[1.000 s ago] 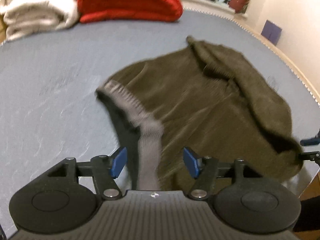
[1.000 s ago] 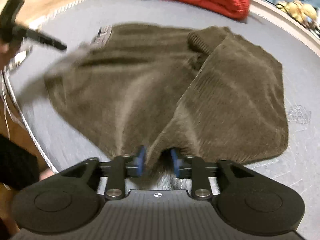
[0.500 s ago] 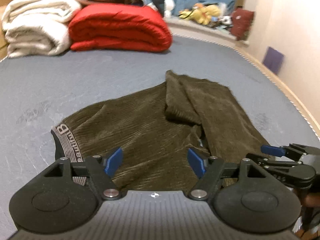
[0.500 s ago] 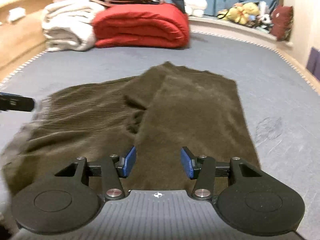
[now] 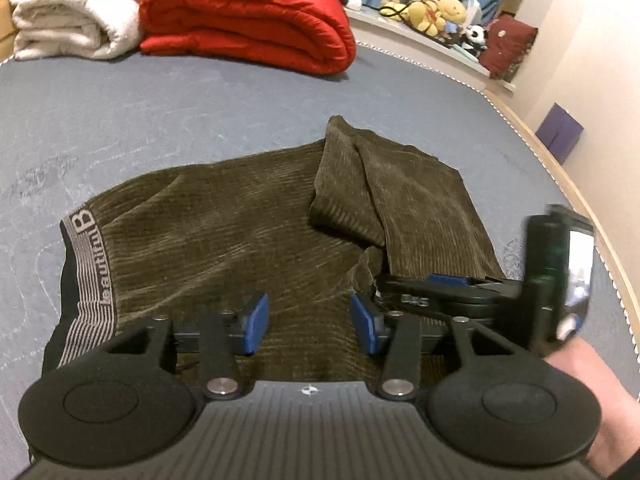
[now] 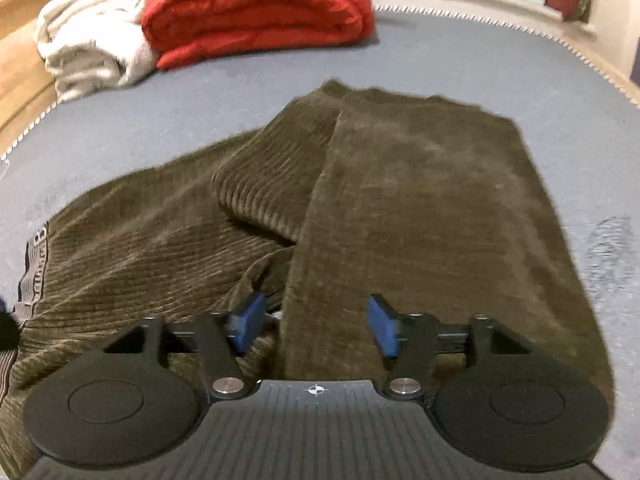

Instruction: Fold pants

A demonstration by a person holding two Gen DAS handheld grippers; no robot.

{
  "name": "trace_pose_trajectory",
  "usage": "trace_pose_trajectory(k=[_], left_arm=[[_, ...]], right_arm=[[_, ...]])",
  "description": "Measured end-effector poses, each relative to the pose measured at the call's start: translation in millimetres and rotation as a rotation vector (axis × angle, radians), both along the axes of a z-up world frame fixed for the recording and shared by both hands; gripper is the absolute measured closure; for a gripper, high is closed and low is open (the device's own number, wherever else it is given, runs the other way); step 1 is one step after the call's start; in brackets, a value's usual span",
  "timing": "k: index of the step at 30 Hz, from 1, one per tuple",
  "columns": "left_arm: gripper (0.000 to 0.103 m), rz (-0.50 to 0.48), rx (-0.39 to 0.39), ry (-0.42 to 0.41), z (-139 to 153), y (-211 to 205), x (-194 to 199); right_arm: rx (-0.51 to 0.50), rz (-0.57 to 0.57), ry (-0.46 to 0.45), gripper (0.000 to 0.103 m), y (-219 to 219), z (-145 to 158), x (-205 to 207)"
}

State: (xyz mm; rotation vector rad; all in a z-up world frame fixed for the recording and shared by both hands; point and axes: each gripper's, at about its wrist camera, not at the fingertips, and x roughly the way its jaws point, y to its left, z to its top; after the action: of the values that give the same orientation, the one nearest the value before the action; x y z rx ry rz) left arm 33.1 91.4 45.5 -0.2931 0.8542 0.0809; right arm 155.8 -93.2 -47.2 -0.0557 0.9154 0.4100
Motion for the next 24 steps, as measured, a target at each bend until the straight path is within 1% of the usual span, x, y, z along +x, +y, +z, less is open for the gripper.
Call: trace_pose_trajectory(k=[2,4,5,6,7,8,9,10,11,12,15,17,18,19,22,24], left_arm=[[0.051,0.031,-0.008,0.016,-1.5,1.4,0.7],[0.050,0.061,-0.032,0.023,0.0,5.8,0.4],[0.047,0.070,-0.040,0.024,1.1,7.4,-0.1],[0.047,0.074,-0.040,0.024,2.2,7.8,-0.6],[0.046,0.073,-0.037,0.023,3.5,7.9,-1.2],[0.045,0.071,-0.034,0.021,4.3,7.9,-2.0],[0.043,0.067,-0.029,0.020,4.8,7.8,-2.8],[0.043,0.065,-0.022,0.022,4.9,7.9,-3.9],[0.042,0.067,-0.018,0.025,5.3,8.4,-4.6],[0.042,0.069,-0.020,0.026,5.7,9.6,-6.1],[0.042,0.070,-0.034,0.020,8.0,11.8,-10.3],[0.042,0.062,-0.041,0.012,9.8,10.6,-13.0],[0.041,0.057,-0.042,0.008,10.1,9.9,-13.9],[0.041,0.052,-0.039,0.006,9.6,8.5,-14.7],[0.041,0.045,-0.035,0.014,5.6,7.5,-13.4],[0.041,0.040,-0.019,0.017,3.1,7.0,-11.0]], right_arm=[[-0.045,-0.005,0.012,0.029,10.3,-5.6,6.2],[-0.092,0.000,-0.003,0.031,19.0,-7.8,7.0],[-0.113,0.001,-0.012,0.036,22.3,-8.5,8.4],[-0.131,-0.004,-0.020,0.045,24.5,-8.5,8.5],[-0.148,-0.007,-0.026,0.050,25.6,-8.6,7.7],[-0.166,-0.008,-0.033,0.057,24.8,-8.8,6.5],[-0.173,-0.003,-0.039,0.069,21.6,-8.7,4.7],[-0.175,0.007,-0.041,0.076,16.7,-7.9,2.6],[-0.174,0.013,-0.047,0.086,9.7,-5.5,-0.1],[-0.173,0.014,-0.055,0.093,1.6,-1.7,-1.5],[-0.174,0.003,-0.092,0.098,-28.3,16.6,-10.3],[-0.164,-0.002,-0.099,0.100,-52.3,28.3,-18.4],[-0.159,0.000,-0.099,0.103,-66.2,33.8,-24.1],[-0.164,0.009,-0.094,0.103,-78.8,37.7,-29.6],[-0.221,0.030,-0.088,0.103,-120.5,42.3,-56.8],[-0.241,0.030,-0.065,0.103,-154.4,42.3,-75.8]])
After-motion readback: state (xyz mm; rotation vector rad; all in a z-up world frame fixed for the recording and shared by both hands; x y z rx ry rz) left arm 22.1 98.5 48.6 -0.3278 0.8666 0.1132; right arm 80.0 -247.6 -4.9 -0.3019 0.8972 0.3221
